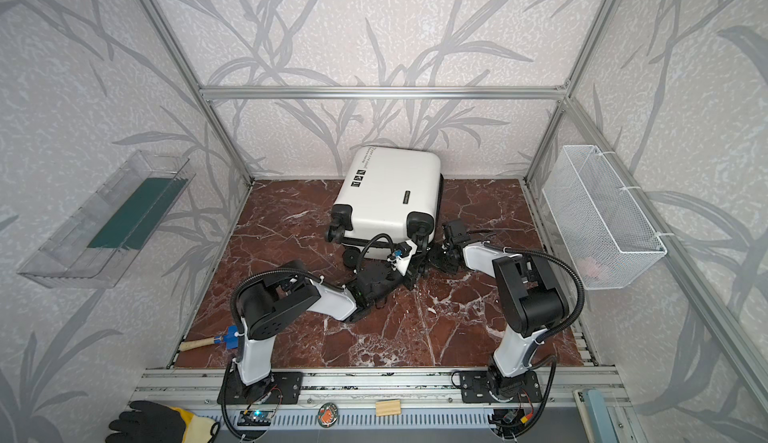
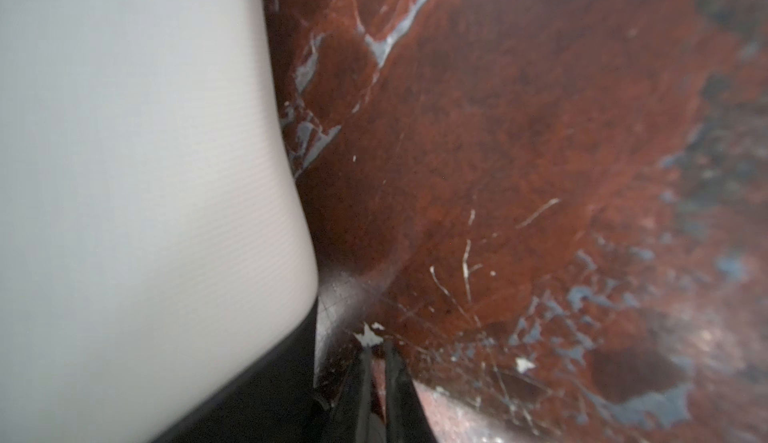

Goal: Pack the luggage

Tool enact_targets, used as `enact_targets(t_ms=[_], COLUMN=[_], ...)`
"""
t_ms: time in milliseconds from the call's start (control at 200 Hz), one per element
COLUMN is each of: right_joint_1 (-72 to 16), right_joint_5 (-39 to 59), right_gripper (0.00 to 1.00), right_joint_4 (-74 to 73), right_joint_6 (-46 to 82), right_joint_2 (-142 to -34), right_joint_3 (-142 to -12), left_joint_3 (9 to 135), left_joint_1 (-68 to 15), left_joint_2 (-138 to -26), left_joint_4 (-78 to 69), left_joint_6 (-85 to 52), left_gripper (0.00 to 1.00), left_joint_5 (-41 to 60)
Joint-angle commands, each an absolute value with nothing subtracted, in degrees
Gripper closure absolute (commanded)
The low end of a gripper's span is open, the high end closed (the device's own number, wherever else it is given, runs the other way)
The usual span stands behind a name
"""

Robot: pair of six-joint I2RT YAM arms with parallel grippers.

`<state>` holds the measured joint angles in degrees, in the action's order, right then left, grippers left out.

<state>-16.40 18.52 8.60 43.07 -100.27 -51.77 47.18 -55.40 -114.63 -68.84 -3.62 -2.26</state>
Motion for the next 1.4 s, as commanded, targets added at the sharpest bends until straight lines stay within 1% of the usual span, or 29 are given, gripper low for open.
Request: enact_targets(t_ms=[0,295,375,415,510,515,525,530,540,550,560,565,575,580,585,645,730,815,860,965,1035,1110,1260,1395], right_joint_1=[-18.2,-17.4,-16.6,-16.1,-14.9,-14.9,-14.8,-14.7,-14.5,-14.4,-14.2,-14.1,-14.0,-13.9,-13.8,-12.7,-11.2,-9.7,-9.1,-8.3,-8.3,-8.3,-8.3,-8.5], right_joint_5=[23.6,22.1,21.9,21.7,21.1,21.1,21.0,21.0,21.0,20.9,20.8,20.8,20.7,20.7,20.6,20.5,20.2,19.7,19.5,18.2,17.0,15.8,14.5,14.4], right_gripper=[0.88,0.88,0.88,0.88,0.87,0.87,0.87,0.87,0.86,0.86,0.86,0.86,0.86,0.85,0.85,0.82,0.79,0.73,0.69,0.58,0.51,0.45,0.40,0.38], right_joint_4=[6.0,8.3,9.2,9.7,11.2,11.2,11.4,11.5,11.6,11.8,12.0,12.0,12.2,12.2,12.3,13.0,14.3,15.7,16.7,19.3,21.3,23.1,25.4,26.2], right_joint_6=[43.6,41.8,41.2,40.7,39.4,39.4,39.3,39.2,39.1,38.9,38.8,38.7,38.6,38.6,38.5,37.9,37.0,36.9,34.7,33.1,31.8,30.7,29.1,28.0], right_joint_2=[-100.7,-99.4,-98.7,-98.4,-98.1,-98.1,-97.3,-96.9,-96.4,-96.2,-96.1,-96.0,-95.8,-95.7,-95.7,-94.5,-92.9,-91.0,-89.9,-87.2,-85.0,-82.6,-77.9,-73.3], right_joint_3=[-52.6,-52.5,-52.6,-52.7,-52.8,-52.8,-52.8,-52.8,-52.8,-52.8,-52.8,-52.8,-52.8,-52.8,-52.7,-52.5,-52.5,-52.7,-53.0,-54.0,-55.0,-55.7,-55.9,-54.8], left_joint_3=[47.1,46.3,44.9,44.1,42.1,41.9,41.7,41.7,41.3,41.2,40.7,40.7,40.4,40.1,40.1,38.4,35.6,33.2,32.0,30.0,29.8,31.6,40.2,47.2], left_joint_1=[-57.7,-57.6,-57.6,-57.6,-57.6,-57.5,-57.6,-57.6,-57.5,-57.6,-57.6,-57.6,-57.6,-57.6,-57.5,-57.6,-57.6,-57.5,-57.6,-57.6,-57.6,-57.5,-57.4,-56.5], left_joint_2=[-114.5,-114.5,-113.7,-113.2,-111.7,-111.6,-111.6,-111.5,-111.3,-111.1,-111.0,-110.9,-110.7,-110.6,-110.5,-109.1,-106.6,-103.3,-101.2,-95.4,-90.5,-84.9,-76.3,-73.4], left_joint_4=[-71.2,-71.8,-72.3,-72.4,-72.5,-72.5,-72.5,-72.6,-72.6,-72.6,-72.6,-72.7,-72.7,-72.8,-72.8,-72.7,-72.4,-70.5,-69.1,-64.0,-58.5,-48.6,-24.1,-10.8], left_joint_6=[-2.9,-3.8,-3.5,-3.4,-3.4,-3.4,-3.3,-3.3,-3.3,-3.2,-3.1,-3.1,-3.1,-3.0,-3.1,-2.7,-2.2,-1.7,-1.5,-1.2,-1.0,-1.2,-1.3,-2.6], left_gripper=[1.00,1.00,0.94,0.88,0.60,0.60,0.58,0.55,0.53,0.49,0.48,0.45,0.42,0.42,0.40,0.30,0.23,0.21,0.20,0.19,0.19,0.19,0.19,0.19], left_joint_5=[1.6,0.8,0.0,-0.2,-0.5,-0.5,-0.4,-0.5,-0.6,-0.7,-0.7,-0.7,-0.8,-0.9,-0.9,-1.4,-1.8,-2.1,-2.1,-2.9,-3.7,-5.4,-9.6,-11.7])
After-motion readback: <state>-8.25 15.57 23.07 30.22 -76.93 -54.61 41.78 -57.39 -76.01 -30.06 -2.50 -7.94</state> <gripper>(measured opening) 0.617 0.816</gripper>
